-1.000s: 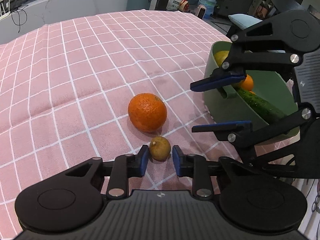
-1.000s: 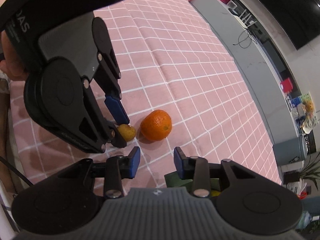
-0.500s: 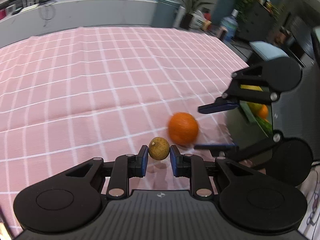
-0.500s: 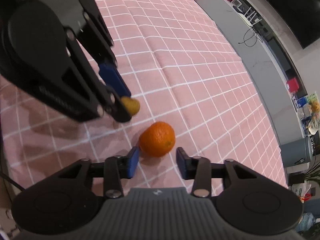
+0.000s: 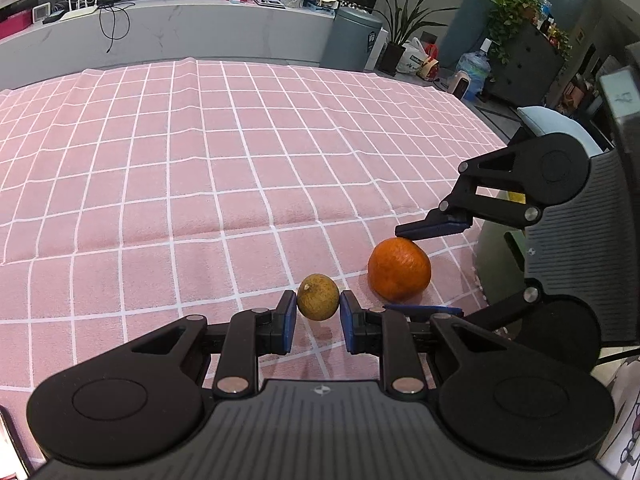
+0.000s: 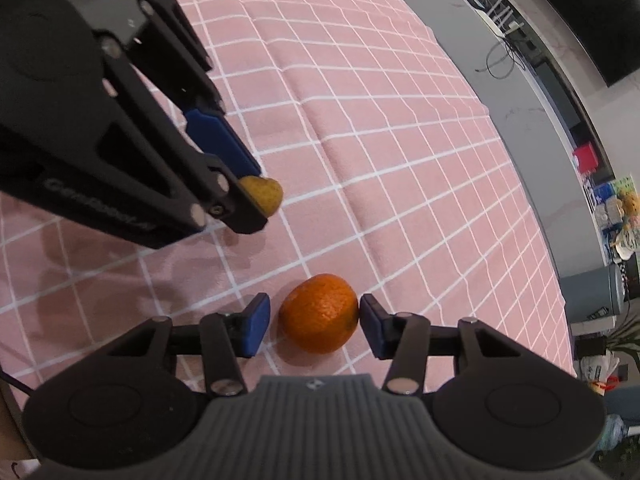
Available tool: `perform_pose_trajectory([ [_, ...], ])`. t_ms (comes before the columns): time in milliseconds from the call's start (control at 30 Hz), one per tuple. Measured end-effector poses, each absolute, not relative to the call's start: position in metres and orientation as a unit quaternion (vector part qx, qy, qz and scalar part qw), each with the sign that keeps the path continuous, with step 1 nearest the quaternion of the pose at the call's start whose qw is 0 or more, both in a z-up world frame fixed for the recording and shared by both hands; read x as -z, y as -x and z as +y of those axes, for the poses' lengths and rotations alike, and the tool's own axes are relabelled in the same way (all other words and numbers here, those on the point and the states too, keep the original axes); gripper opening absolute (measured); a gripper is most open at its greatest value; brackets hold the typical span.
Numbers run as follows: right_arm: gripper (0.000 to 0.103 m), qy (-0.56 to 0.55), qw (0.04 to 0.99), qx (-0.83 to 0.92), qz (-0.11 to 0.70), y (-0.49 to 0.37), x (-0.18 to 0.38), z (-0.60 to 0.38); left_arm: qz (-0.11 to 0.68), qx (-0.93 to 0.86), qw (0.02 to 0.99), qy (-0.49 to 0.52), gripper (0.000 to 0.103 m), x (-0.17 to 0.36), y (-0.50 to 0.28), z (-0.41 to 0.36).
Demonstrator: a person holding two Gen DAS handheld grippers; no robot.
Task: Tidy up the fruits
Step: 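Grasp the last kiwi with the left tool while the right tool grasps the orange, then carry the kiwi with the left tool while the right tool carries the orange into the colander, releasing both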
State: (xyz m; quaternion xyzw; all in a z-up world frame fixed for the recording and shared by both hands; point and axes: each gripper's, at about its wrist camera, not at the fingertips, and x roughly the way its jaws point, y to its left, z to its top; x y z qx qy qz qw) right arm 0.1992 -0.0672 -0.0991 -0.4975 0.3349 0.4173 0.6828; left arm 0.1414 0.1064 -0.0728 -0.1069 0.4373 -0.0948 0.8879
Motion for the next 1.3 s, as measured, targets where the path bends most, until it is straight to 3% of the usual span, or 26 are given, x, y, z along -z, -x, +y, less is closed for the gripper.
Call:
perform_pose_trajectory([
  [333,0.040,0.476,0.708,-0.392,0.345,-0.199,0.093,-0.071,0.429,0.103,0.890,0.110,0.025,0.073,-0.139,0.107],
  [633,0.039,0.438,0.753,-0.380,0.311,-0.170,0.050,-0.088,0.412,0.107,0.896,0.126,0.025,0.064,-0.130,0.106],
  [1300,0.039,0.222,0.876,-0.273,0.331,-0.156,-0.022,-0.230,0.372,0.160,0.902,0.149,0.026,0.004,-0.113,0.059],
])
